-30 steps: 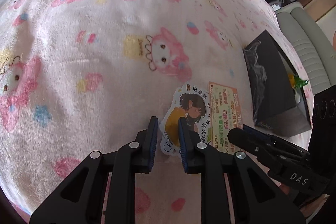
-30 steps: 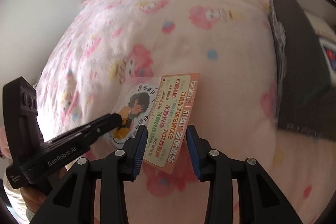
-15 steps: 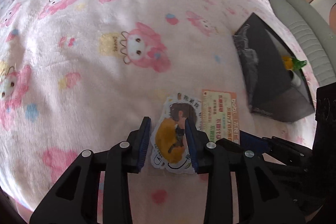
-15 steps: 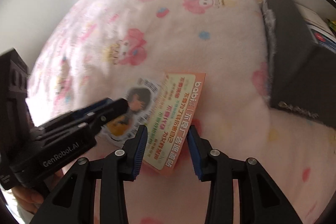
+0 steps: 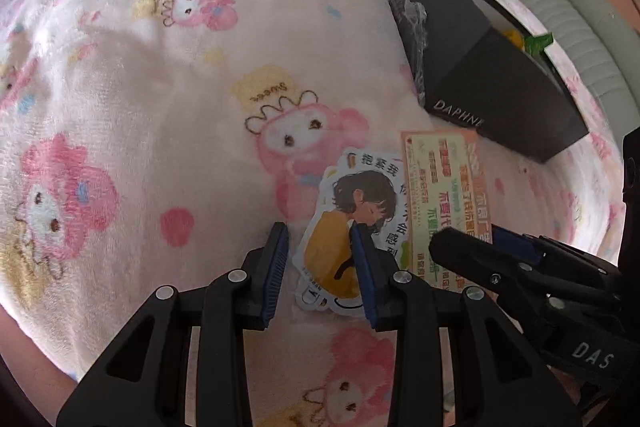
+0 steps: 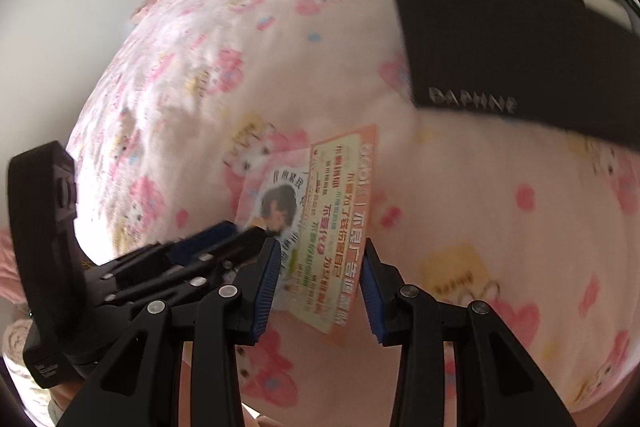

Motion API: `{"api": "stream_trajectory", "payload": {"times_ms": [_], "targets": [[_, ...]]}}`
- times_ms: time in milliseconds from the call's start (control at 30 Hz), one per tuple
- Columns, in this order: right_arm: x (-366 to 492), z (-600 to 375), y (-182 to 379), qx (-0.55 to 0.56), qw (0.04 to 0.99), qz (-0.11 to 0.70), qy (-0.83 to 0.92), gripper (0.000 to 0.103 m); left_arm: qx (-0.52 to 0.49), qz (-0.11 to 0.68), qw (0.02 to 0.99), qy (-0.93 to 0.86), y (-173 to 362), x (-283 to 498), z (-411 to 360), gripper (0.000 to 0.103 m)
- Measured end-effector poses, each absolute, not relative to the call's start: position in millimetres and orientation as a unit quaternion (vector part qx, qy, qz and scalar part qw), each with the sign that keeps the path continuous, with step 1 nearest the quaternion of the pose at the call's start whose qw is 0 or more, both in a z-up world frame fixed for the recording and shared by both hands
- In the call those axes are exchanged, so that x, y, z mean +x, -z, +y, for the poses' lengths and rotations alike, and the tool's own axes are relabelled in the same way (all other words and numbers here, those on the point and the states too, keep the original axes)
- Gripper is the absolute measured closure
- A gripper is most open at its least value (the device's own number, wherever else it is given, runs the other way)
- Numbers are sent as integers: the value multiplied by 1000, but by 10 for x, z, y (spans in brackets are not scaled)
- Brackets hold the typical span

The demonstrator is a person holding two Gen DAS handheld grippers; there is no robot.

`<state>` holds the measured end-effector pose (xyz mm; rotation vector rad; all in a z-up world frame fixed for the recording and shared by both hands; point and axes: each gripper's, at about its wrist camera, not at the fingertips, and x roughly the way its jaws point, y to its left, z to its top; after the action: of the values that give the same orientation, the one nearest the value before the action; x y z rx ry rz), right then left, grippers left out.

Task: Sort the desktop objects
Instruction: 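Carry the sticker in the left gripper while the right gripper carries the card into the box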

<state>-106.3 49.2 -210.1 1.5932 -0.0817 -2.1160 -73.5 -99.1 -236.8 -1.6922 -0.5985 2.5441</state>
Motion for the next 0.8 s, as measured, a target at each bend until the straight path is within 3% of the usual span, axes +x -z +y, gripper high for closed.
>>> {"api": "stream_trajectory", "payload": {"times_ms": [300,433,500,567,600,700,800], "targets": [[-1093,722,2061,575,195,5,794,68,-543,-207,21,-814,2393,-807,-1159,65],[-1126,721,2149,586,194,12,787,68,-544,-211,27,-812,2480,-852,-1131,53],[-1141,685,2229,593,200,10,780,68,-545,-213,29,-811,2524,-875,-1117,52],[-1151,633,2310,601,205,7,772,68,-544,-214,38,-810,2507,-875,-1087,61],[-1137,614,2289,597,207,10,775,68,-544,-214,43,-810,2494,-872,-1070,72],[-1095,559,2225,586,212,18,782,65,-537,-212,52,-815,2371,-857,-1009,80],[-1077,556,2122,574,218,15,789,67,-528,-210,61,-820,2240,-840,-946,80]]}}
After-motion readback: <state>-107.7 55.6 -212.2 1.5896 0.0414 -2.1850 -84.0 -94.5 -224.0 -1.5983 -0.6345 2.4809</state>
